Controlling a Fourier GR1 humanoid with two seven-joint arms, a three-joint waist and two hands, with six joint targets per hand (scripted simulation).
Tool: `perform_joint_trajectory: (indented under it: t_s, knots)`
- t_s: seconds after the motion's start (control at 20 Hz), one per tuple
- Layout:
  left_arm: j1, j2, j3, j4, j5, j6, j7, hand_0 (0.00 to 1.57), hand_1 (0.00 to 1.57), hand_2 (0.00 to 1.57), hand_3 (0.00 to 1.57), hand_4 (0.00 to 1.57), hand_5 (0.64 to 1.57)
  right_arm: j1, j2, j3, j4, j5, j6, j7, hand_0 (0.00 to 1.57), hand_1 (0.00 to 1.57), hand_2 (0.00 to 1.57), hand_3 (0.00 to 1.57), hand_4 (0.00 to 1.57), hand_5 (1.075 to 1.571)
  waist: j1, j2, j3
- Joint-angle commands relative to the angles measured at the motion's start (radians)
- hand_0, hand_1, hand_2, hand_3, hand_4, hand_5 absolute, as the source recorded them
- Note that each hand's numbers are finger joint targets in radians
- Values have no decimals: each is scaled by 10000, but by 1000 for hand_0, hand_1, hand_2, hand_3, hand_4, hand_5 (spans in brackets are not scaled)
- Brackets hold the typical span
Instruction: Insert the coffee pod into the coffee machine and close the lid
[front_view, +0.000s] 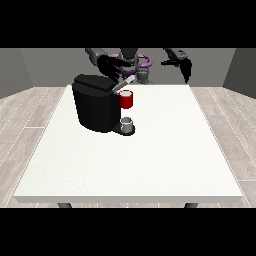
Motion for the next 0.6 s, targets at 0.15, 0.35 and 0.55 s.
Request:
perform_joint_trajectory:
  t_s: [0.15,0.35,0.55]
  knots:
    - [103,-31,-190,35,-152,135,-296,0,0,0,0,148,1571,-645,275,271,260,704,-515,-78,0,0,0,0,124,1571,183,176,3]
    - [25,214,-9,63,57,-30,-396,0,0,0,0,181,1571,-1038,58,48,390,563,-46,-178,0,0,0,0,116,1571,180,302,3]
    - [-471,913,759,670,751,-422,228,0,0,0,0,0,1571,-703,754,538,-188,513,129,-98,0,0,0,0,30,1571,-419,-229,2]
